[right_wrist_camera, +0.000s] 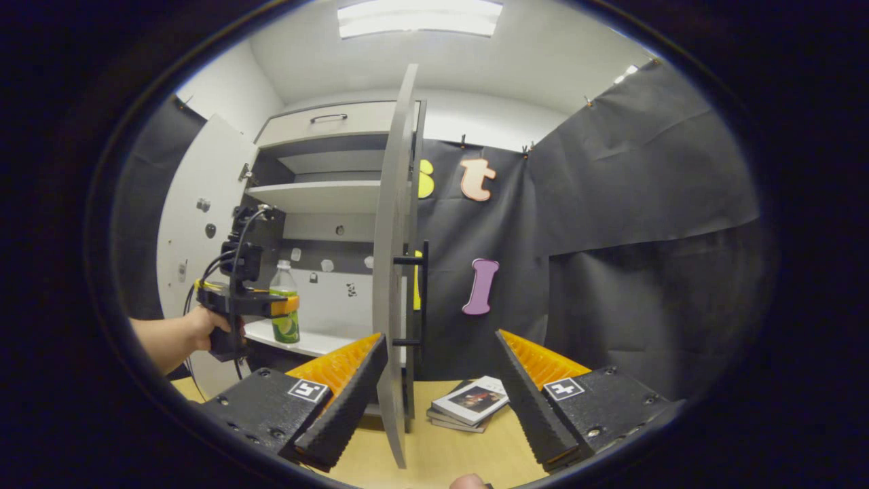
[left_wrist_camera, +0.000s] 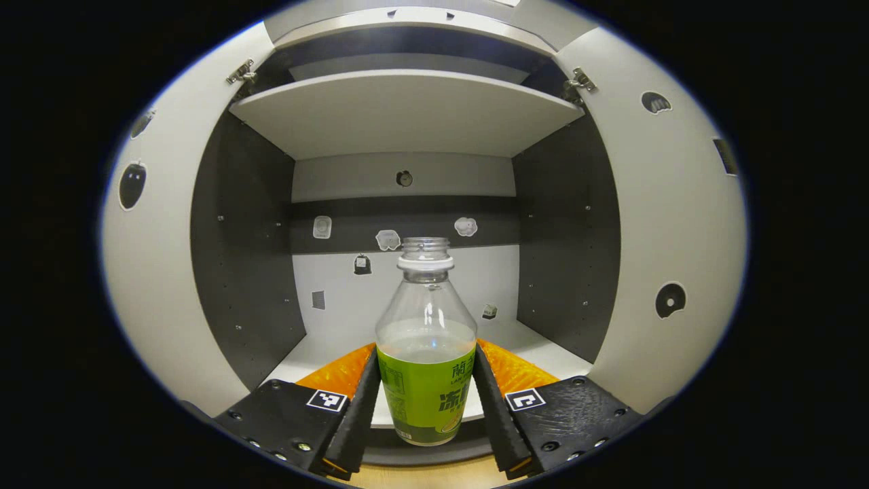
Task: Grasp the bottle in the cabinet with the left hand and place it on the coaster, then close the right door with the right hand and the left door with the left hand.
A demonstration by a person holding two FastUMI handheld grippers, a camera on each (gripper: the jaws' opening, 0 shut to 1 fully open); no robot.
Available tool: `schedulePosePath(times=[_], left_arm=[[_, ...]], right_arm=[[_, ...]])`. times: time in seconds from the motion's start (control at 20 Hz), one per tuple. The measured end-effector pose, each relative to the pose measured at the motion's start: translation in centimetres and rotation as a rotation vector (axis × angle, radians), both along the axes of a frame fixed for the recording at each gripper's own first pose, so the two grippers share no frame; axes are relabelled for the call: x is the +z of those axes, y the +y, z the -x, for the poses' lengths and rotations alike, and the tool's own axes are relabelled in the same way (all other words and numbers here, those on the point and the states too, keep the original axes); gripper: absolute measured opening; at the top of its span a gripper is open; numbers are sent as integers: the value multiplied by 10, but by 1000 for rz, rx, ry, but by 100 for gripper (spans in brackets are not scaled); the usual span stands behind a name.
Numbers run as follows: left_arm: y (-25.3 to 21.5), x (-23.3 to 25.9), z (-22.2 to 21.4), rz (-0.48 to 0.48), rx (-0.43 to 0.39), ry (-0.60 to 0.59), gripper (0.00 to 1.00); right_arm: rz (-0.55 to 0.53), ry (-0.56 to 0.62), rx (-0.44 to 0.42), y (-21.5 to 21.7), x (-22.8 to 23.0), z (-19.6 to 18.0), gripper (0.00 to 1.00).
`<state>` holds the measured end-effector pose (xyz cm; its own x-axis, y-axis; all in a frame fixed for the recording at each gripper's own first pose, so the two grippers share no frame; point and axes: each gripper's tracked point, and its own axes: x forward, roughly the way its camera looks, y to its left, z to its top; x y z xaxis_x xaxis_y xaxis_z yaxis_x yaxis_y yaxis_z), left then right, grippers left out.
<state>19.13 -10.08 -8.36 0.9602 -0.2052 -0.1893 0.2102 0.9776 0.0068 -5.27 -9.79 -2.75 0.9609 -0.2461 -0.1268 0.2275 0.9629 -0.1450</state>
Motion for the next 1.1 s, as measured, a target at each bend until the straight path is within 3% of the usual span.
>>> schedulePosePath(times=[0.55,1.1], left_arm=[[36,17,91,-31,120,-69,69],[31,-2,151,-50,135,-100,69]], right_arm=[[-49,28,71,-18,-10,1,99],[-59,39,95,-17,-13,7,100]])
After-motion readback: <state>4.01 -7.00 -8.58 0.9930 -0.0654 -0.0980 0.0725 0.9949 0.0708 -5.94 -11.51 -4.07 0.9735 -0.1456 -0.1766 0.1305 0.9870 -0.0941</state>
